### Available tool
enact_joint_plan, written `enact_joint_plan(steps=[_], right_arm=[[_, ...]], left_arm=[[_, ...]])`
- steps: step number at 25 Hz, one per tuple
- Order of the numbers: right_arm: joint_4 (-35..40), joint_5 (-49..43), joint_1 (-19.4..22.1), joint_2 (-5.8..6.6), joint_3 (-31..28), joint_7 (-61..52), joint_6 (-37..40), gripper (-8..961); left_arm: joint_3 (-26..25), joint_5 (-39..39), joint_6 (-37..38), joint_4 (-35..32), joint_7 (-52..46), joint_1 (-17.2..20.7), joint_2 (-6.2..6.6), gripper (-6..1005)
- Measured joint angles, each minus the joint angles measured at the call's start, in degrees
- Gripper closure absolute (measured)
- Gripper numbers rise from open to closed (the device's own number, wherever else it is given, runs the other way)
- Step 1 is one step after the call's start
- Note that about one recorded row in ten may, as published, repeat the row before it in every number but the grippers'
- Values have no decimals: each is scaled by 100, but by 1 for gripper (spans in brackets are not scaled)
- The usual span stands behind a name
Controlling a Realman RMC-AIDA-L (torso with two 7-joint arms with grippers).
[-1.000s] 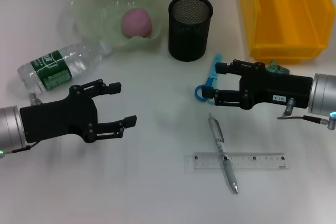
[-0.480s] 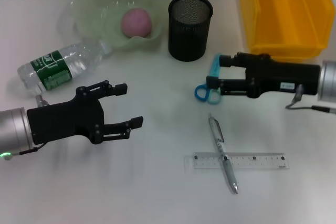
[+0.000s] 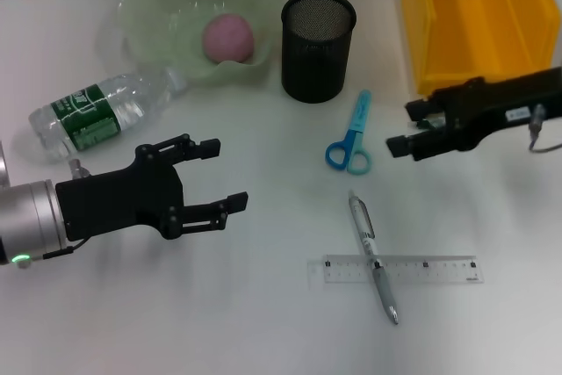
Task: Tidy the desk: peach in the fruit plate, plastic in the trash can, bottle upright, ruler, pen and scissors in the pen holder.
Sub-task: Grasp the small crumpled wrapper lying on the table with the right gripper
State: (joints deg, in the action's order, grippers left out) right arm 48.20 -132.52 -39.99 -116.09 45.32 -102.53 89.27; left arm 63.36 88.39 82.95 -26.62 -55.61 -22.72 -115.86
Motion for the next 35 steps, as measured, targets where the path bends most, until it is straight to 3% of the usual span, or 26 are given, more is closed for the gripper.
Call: enact_joint_plan(steps=[9, 14, 17, 25, 35], right_arm=[[518, -1382, -575, 22, 17, -470, 155, 262], [614, -2128, -810, -48, 26, -665, 68, 264], [769, -2587, -830, -169, 95, -758, -188, 264], [760, -2808, -751, -265, 700, -978, -662, 267], [740, -2817, -710, -287, 808, -987, -800, 270]], left_arm=[[-16, -23, -159, -2, -88, -20, -45, 157], [-57, -23, -265, -1, -107, -45, -87, 158], [-64, -25, -318, -2, -121, -54, -98, 158], [-90, -32, -336, -2, -203, -67, -116, 159], [-96, -33, -344, -1, -243, -75, -99, 160]])
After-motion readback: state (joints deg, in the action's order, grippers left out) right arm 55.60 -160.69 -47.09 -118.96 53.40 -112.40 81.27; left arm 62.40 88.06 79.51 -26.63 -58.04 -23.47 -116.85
